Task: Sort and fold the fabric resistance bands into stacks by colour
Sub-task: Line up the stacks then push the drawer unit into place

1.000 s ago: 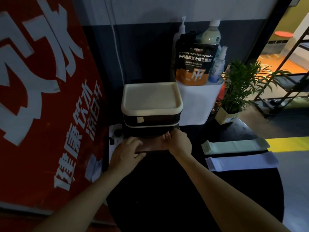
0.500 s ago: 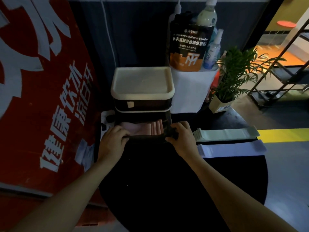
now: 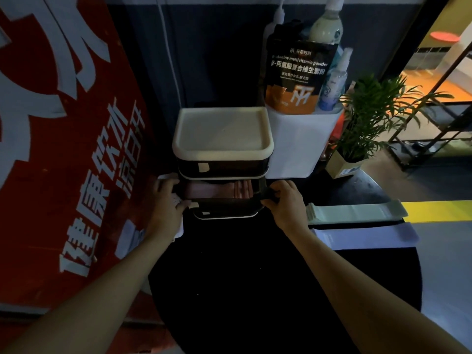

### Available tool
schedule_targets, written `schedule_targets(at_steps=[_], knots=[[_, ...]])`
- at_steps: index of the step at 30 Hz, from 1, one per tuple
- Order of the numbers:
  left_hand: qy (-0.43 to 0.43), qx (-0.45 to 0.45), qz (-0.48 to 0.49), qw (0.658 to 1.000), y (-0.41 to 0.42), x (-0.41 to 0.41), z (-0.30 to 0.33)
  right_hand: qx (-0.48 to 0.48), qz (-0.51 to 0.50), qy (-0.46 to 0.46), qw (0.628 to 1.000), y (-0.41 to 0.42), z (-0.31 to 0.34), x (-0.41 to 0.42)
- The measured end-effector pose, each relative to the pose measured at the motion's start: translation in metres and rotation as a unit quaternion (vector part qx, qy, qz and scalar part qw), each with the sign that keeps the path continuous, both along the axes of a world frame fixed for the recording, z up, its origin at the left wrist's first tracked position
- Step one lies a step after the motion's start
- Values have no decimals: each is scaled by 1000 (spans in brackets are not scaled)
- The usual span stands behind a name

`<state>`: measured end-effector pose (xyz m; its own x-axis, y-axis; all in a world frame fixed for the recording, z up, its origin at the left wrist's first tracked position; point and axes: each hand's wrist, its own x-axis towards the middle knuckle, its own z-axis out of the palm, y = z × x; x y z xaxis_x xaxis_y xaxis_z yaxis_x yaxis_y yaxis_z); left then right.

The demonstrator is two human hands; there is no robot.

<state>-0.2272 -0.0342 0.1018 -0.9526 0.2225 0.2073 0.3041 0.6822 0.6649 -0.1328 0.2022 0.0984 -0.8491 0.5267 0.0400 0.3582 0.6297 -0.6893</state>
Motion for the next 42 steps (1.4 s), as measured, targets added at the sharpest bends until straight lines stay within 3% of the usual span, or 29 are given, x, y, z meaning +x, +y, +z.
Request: schedule_targets(at_steps=[4, 8, 12, 20, 24, 32, 42], knots=[[-42, 5, 35, 998, -3, -18, -14, -11, -17, -20, 1000, 6, -9, -14], [-97, 79, -30, 992, -1, -37, -26, -31, -3, -53, 998, 12, -19, -28], [-166, 73, -56, 982, -1, -54, -34, -55, 15, -60, 997, 18, -21, -42], [-173, 135, -3, 976, 7, -69, -46, -118, -11, -25, 993, 15, -21, -51], [-154, 143, 23, 977, 10, -71, -50, -101, -44, -18, 994, 14, -26, -54], [-146, 152, 9, 978, 11, -66, -60, -129, -55, 19, 990, 11, -34, -50], [-193, 95, 7, 977, 5, -46, -109, -157, -48, -72, 984, 2, -85, -45]])
